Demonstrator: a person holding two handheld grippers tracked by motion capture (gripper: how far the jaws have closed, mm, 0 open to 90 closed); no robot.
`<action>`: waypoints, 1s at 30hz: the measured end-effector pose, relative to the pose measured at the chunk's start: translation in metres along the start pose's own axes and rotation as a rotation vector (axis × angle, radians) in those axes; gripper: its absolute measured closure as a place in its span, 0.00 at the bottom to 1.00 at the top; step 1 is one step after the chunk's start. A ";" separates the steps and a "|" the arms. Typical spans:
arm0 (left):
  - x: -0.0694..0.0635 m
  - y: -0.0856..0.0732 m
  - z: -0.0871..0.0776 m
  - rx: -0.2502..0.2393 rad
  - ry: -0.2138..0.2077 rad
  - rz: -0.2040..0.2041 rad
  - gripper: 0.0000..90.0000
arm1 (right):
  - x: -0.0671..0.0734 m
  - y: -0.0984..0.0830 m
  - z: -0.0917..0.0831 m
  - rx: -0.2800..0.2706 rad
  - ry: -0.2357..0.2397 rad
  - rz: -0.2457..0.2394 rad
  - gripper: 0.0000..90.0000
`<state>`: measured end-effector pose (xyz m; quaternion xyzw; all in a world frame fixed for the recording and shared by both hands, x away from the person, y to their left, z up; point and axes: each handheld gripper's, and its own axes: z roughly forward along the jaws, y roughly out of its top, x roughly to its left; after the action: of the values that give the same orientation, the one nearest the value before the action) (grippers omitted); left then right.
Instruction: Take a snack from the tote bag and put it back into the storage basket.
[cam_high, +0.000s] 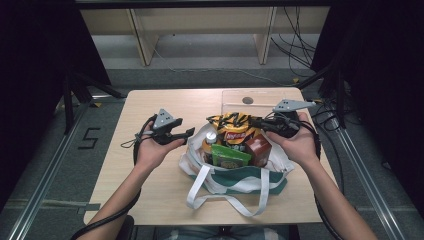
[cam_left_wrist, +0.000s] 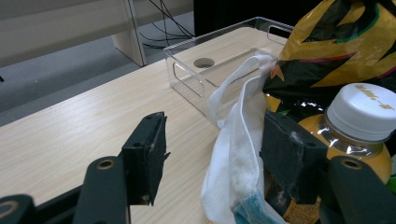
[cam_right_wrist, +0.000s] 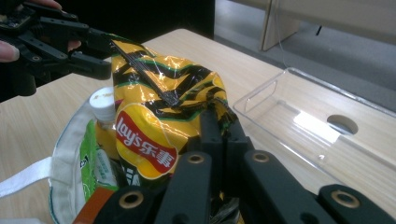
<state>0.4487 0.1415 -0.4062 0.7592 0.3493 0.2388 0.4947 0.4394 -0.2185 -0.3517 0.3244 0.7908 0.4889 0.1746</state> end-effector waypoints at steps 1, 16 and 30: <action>0.000 0.000 0.000 0.000 -0.001 0.000 0.45 | 0.001 0.001 -0.001 0.000 0.005 -0.006 1.00; 0.001 0.000 0.000 -0.005 0.005 -0.011 0.45 | 0.008 0.009 -0.009 -0.071 -0.028 -0.039 1.00; 0.001 0.000 -0.001 -0.013 0.007 -0.019 0.45 | 0.012 0.018 -0.015 -0.126 -0.050 -0.084 1.00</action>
<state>0.4488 0.1432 -0.4053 0.7517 0.3569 0.2390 0.5005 0.4277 -0.2146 -0.3282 0.2911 0.7668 0.5218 0.2347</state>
